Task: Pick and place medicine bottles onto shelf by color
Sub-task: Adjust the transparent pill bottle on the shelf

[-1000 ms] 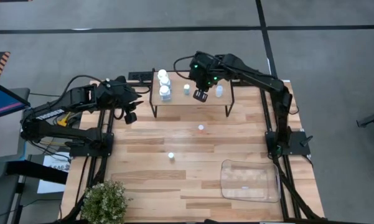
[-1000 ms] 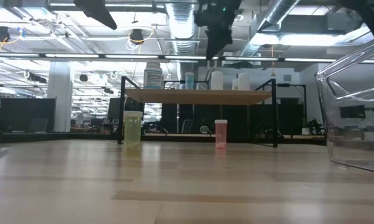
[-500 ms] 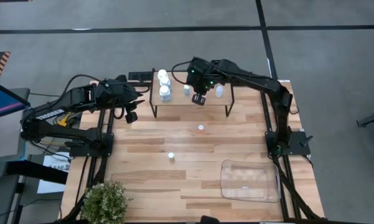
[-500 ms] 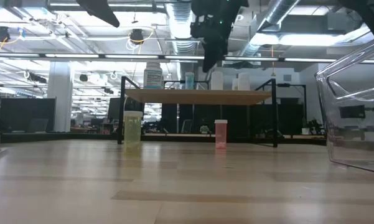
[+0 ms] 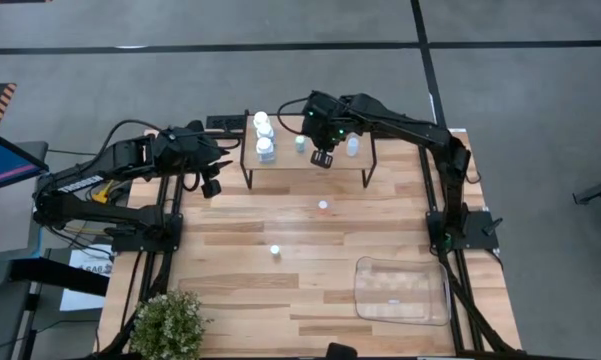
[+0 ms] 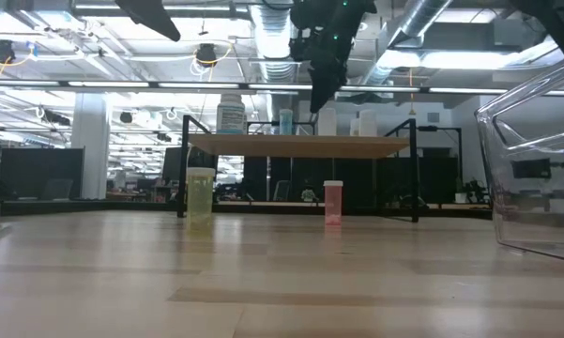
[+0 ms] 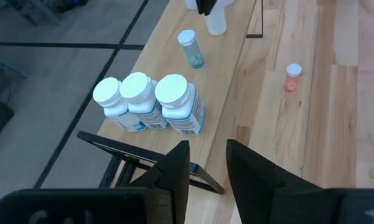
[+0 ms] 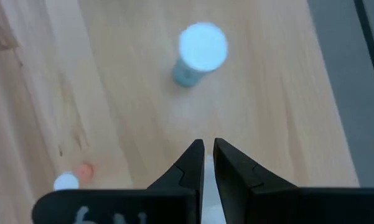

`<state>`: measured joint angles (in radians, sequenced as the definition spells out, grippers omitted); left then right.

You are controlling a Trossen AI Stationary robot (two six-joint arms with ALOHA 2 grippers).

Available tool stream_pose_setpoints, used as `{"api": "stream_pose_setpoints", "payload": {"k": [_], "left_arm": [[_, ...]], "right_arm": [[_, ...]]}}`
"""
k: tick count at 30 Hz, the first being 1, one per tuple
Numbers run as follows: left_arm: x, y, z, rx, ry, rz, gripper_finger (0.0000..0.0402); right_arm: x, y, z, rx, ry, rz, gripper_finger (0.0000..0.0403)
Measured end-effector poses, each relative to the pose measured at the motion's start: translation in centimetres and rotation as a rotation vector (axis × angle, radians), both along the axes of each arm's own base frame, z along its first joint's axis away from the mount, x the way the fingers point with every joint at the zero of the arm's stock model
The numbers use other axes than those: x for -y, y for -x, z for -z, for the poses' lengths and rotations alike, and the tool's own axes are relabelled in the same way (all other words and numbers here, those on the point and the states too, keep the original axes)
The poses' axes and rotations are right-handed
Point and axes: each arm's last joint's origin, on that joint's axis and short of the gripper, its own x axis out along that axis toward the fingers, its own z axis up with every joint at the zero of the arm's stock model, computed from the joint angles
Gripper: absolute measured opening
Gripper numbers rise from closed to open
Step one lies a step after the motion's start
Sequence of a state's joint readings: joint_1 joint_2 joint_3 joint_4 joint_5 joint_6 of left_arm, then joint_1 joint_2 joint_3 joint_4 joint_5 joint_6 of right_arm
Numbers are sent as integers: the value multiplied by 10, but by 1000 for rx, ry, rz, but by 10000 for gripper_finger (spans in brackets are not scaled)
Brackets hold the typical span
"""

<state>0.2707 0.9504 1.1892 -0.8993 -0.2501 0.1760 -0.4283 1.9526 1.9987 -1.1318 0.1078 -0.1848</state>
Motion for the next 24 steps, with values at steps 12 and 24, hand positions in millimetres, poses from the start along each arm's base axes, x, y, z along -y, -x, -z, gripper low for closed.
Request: {"api": "stream_pose_setpoints", "payload": {"k": [12,24], "left_arm": [[0,0,0,0,0,0,93],[0,0,0,-1,-1,1,93]], "right_arm": [[2,7,3,-57,-24,3,58],[4,15,5,-132,-31,27,58]]}}
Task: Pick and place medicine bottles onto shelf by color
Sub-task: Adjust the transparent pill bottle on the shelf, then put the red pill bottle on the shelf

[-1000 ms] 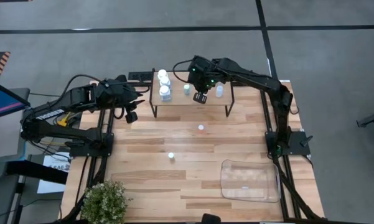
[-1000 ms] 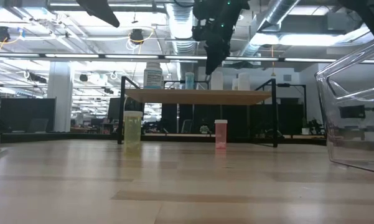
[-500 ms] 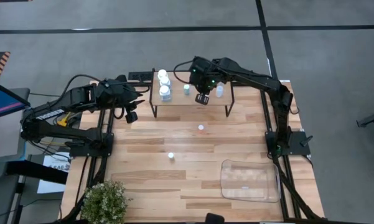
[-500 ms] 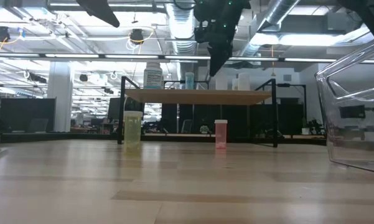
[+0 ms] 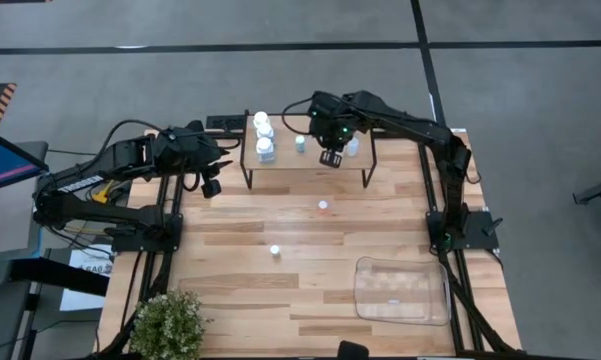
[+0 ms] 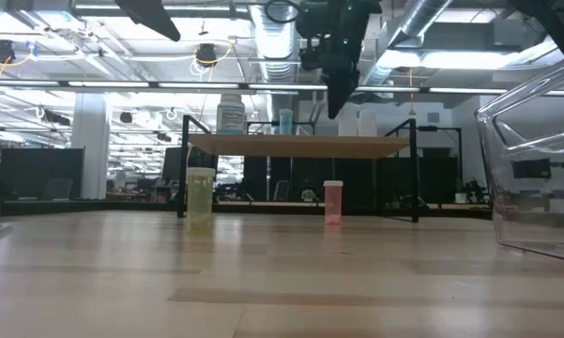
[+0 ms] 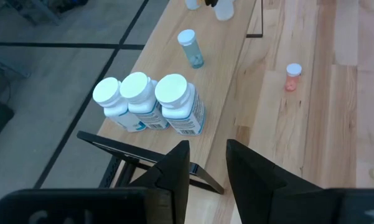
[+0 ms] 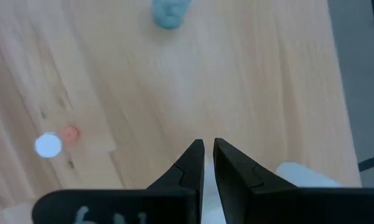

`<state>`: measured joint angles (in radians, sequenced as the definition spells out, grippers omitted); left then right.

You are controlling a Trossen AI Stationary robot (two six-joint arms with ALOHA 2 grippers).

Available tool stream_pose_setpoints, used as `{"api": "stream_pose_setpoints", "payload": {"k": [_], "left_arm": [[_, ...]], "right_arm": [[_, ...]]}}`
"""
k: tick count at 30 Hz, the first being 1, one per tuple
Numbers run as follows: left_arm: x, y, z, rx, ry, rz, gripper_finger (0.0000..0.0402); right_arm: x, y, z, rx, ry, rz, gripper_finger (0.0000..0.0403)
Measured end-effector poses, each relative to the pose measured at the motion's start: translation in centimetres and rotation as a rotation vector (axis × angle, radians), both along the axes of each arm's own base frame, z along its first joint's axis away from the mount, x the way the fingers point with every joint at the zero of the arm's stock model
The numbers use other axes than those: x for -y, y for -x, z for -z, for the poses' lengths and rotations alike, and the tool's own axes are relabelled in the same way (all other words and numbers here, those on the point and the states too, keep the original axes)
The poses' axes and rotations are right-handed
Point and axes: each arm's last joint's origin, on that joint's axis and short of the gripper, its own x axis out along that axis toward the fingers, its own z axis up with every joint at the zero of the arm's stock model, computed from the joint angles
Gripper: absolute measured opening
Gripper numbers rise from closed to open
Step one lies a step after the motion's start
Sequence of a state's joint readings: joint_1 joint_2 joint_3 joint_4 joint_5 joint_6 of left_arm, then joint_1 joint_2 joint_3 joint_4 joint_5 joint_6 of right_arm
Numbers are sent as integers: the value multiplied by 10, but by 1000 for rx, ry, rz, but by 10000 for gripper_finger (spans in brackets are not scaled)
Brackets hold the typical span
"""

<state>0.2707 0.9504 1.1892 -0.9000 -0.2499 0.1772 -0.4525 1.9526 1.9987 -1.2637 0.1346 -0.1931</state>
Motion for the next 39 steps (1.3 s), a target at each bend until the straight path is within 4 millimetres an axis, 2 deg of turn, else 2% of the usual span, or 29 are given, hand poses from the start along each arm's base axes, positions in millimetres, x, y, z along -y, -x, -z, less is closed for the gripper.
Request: {"api": "stream_pose_setpoints", "payload": {"k": [6,14,18,22,30,32,36,39], "left_arm": [[0,0,0,0,-1,0,93],[0,0,0,0,0,0,93],[0,0,0,1,2,-1,93],[0,0,0,2,2,-2,93],[0,0,0,21,32,-28,93],[0,0,0,25,41,-36,93],[0,0,1,23,50,-42,93],[0,1,1,23,49,-41,93]], "right_arm": [[1,0,0,-1,6,5,58],[3,-5,-6,85,48,6,58],[1,-4,-22,148,53,51,58],[-5,-4,-51,258,65,97,58],[-39,-3,-108,448,107,23,58],[-52,2,-117,469,107,-3,58],[-83,29,-129,426,51,-33,58],[-107,42,-125,340,-22,-19,58]]}}
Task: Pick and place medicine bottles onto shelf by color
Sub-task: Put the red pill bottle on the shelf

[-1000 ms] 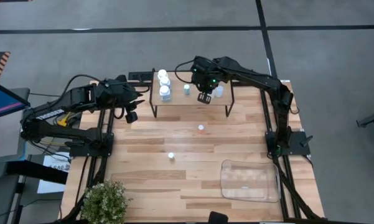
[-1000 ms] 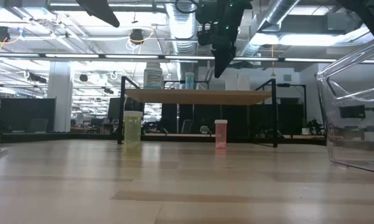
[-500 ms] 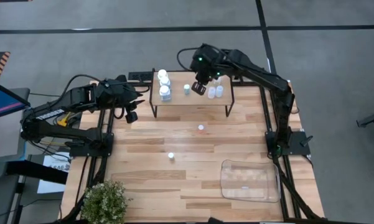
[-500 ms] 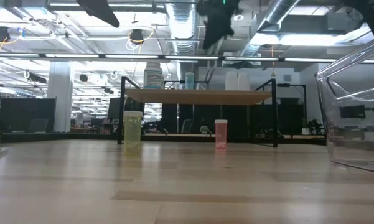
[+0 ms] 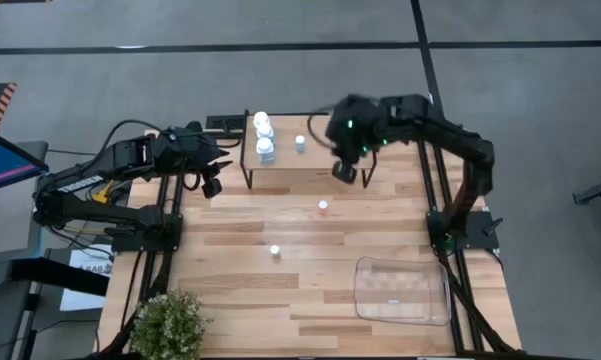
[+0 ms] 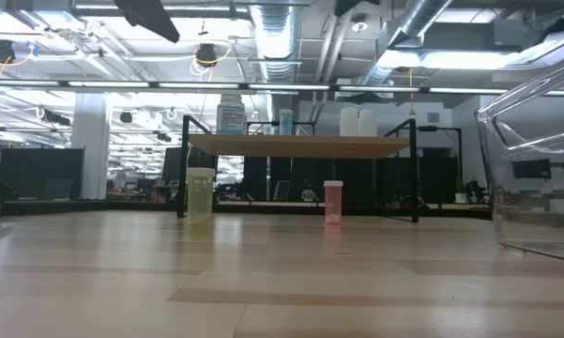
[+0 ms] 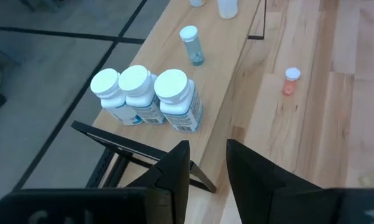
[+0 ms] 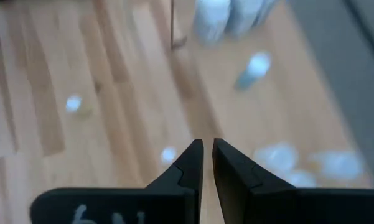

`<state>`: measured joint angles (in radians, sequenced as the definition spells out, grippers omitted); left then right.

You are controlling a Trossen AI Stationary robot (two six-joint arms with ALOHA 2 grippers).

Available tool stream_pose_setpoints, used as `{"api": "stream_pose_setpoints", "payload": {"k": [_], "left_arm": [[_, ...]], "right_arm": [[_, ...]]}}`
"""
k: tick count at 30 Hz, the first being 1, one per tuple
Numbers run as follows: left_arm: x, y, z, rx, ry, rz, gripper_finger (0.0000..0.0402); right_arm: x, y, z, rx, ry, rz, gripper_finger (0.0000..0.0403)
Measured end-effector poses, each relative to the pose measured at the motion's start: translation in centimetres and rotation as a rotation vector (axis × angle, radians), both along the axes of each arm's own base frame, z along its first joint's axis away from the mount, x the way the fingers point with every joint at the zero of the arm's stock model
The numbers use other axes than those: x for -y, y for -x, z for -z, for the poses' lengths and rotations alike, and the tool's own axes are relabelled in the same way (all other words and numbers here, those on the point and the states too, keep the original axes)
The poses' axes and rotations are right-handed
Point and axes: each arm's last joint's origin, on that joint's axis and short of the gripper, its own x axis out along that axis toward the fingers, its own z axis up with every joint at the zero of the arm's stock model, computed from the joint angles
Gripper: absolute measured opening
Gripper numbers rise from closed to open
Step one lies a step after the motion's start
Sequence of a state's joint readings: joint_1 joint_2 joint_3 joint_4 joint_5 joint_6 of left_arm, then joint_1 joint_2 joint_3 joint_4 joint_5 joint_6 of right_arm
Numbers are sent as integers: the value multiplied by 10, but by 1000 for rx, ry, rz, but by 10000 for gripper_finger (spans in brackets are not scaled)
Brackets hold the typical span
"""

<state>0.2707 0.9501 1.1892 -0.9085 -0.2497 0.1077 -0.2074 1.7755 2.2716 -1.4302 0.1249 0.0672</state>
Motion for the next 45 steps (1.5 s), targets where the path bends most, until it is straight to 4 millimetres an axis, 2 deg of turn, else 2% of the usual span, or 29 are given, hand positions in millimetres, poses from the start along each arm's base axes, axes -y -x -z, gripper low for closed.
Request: {"api": "stream_pose_setpoints", "payload": {"k": [4,8,11,15,20,23,26,30,37,45], "left_arm": [[0,0,0,5,9,-8,93],[1,0,0,-3,16,29,93],[2,1,2,-19,42,67,101],[3,3,5,-44,69,70,133],[5,7,9,-97,106,51,182],[5,8,11,-119,115,48,203],[5,9,11,-117,130,33,214],[5,9,11,-116,130,32,215],[5,9,11,-133,99,62,213],[5,9,11,-146,78,84,213]], "right_arm": [[-25,3,19,-75,-96,51,63],[-46,2,47,-159,-173,118,90],[-58,-2,67,-224,-209,167,125],[-69,-9,85,-254,-223,180,187],[-77,-26,107,-207,-223,178,260],[-75,-36,125,-171,-225,285,281],[-68,-42,147,-172,-255,529,286],[-68,-51,174,-186,-281,695,286],[-68,-78,209,-160,-307,748,286],[-56,-87,234,-182,-325,883,286]]}}
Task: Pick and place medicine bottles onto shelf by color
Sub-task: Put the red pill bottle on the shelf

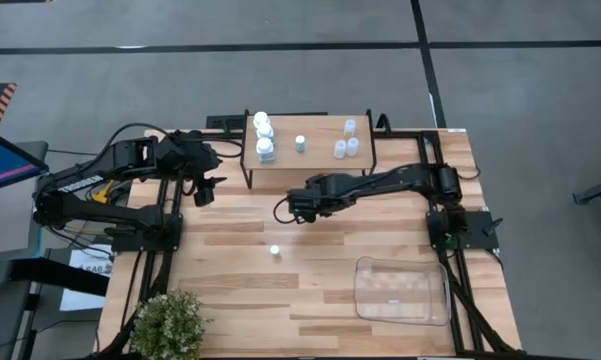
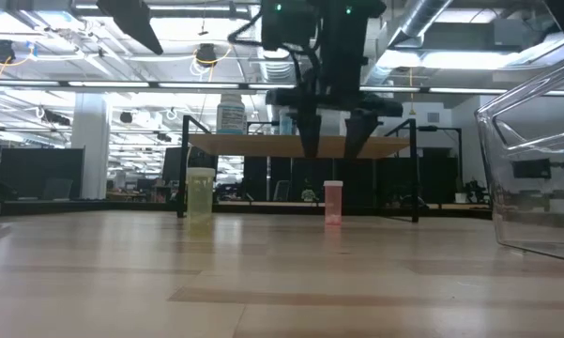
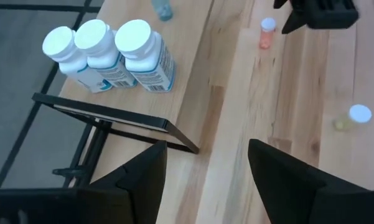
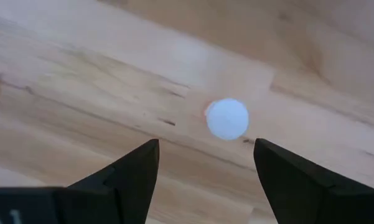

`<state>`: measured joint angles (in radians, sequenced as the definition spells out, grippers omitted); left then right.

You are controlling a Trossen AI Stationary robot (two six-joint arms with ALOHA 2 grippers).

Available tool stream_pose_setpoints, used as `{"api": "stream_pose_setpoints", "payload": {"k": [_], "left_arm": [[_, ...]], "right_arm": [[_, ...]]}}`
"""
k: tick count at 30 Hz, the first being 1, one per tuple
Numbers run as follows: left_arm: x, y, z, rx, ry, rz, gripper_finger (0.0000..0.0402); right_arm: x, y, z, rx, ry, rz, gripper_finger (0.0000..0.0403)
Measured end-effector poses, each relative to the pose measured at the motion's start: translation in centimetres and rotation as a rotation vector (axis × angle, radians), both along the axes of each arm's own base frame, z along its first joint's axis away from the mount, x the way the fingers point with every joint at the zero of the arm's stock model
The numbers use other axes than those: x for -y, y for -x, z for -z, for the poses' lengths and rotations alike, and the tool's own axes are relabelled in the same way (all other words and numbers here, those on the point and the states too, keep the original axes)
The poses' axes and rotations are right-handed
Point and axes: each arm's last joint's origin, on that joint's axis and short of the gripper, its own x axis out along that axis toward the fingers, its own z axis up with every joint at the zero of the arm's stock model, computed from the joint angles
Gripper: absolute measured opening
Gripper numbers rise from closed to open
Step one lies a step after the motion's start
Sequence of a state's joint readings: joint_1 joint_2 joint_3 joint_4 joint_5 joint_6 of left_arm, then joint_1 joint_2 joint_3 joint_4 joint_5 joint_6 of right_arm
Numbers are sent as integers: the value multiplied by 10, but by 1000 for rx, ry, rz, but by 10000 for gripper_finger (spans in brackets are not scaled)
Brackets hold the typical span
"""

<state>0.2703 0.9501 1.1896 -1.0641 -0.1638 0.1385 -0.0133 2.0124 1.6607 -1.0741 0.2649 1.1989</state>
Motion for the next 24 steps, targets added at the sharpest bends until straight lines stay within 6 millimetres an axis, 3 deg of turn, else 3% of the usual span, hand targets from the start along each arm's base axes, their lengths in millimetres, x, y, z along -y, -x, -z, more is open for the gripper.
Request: {"api": "stream_pose_setpoints", "payload": {"k": [24], "left_arm": [[0,0,0,-11,-21,25,213]], "right_arm": [[23,-7,28,-82,3,-3,286]]}}
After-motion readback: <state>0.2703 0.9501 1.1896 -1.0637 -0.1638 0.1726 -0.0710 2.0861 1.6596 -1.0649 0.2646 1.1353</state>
